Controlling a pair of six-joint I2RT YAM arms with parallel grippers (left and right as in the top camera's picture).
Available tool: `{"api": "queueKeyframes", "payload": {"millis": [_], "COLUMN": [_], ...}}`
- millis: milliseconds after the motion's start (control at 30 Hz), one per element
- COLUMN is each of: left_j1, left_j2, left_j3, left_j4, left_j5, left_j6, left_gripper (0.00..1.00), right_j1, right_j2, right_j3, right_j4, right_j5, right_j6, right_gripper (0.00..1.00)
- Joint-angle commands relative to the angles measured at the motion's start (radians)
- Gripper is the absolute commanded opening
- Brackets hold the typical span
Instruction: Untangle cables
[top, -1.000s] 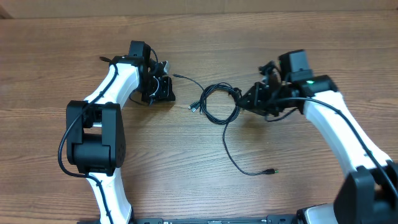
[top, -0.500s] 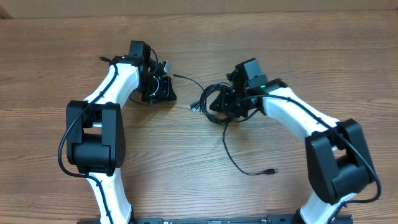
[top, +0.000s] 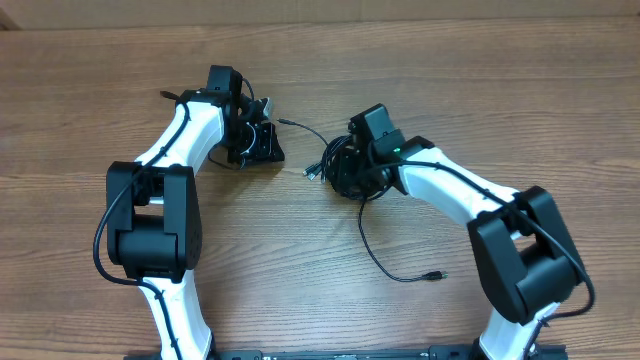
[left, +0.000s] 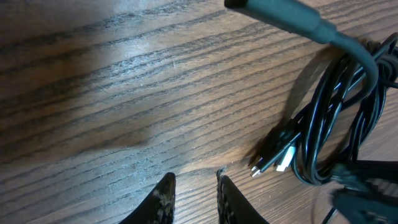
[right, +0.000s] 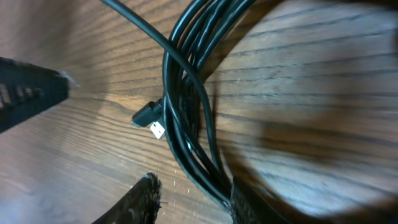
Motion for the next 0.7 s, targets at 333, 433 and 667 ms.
{"api": "queueKeyframes", "payload": {"millis": [333, 433, 667], "left_j1": [-0.003, -0.003, -0.003], "left_j2": [0.006, 0.006, 0.006], "left_j3": [0.020, 0.020, 0.020], "left_j4": [0.000, 0.000, 0.000], "left_j5": [-0.006, -0.006, -0.006], "left_j6": [-0.014, -0.014, -0.014], "left_gripper": [0.24, 0.24, 0.25], "right_j1": [0.104, 0.129, 0.167], "right_j2": [0.073, 0.073, 0.073], "right_j3": [-0.003, -0.003, -0.003], "right_j4": [0.058, 0.080, 0.114], "right_j5": [0.028, 0.028, 0.013], "right_j6": [0.087, 0.090, 0.089], "right_gripper": [0.04, 0.04, 0.04]}}
